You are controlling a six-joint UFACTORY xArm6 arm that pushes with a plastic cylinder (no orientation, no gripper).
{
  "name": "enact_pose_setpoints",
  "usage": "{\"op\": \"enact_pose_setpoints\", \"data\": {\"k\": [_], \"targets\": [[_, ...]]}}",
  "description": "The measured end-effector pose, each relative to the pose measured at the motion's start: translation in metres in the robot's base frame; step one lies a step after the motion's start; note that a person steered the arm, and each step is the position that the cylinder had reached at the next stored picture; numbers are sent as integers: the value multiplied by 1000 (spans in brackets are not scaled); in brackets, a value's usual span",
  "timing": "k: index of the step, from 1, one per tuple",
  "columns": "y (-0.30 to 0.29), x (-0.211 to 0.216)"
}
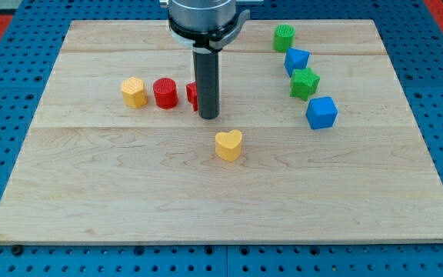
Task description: Slide the yellow heart to the left of the yellow hexagon
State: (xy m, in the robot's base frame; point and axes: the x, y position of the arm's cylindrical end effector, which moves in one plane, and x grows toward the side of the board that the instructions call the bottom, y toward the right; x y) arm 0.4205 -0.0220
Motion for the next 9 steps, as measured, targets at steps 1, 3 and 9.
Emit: {"op": "enact_pose_setpoints", "data": {"k": [1, 3, 9], "targets": [[-2, -2], [97, 25], [-51, 60]]}}
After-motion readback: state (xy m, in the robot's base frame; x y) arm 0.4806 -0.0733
